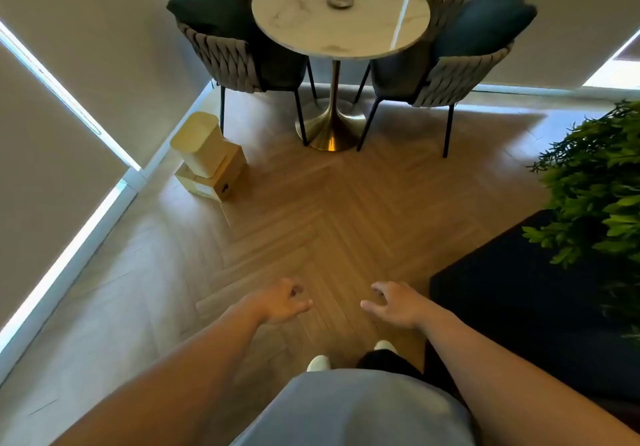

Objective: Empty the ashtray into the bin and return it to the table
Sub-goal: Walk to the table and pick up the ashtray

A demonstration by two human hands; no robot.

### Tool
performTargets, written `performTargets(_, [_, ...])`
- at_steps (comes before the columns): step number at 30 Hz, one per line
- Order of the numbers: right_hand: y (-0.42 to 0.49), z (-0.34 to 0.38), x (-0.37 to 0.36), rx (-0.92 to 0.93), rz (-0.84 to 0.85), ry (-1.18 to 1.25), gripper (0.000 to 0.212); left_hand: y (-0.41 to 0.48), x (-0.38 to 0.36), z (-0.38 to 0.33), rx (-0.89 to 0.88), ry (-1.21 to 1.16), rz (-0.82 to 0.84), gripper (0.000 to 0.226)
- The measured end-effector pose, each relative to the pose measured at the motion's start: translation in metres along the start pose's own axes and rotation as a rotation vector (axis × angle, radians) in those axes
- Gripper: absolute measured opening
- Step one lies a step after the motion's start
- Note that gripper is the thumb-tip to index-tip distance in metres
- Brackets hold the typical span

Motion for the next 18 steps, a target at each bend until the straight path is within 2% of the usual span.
performTargets(9, [0.037,0.013,0.019,-0.001,0.01,0.018,0.076,0.025,0.014,-0.004,0.045,-0.028,0.033,0.067])
performTargets(18, [0.122,0.019,0.059,0.026,0.051,0.046,0.077,0.102,0.056,-0.019,0.107,-0.056,0.06,0.062])
Point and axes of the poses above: each hand's wrist, its own y-axis towards the middle knuckle, its own x-axis out of the back of the hand, z = x × y, the point moved 5 cm from there along y, towards the middle knuckle, and after that the axes turned 13 degrees about -z, right-handed, at the moved point
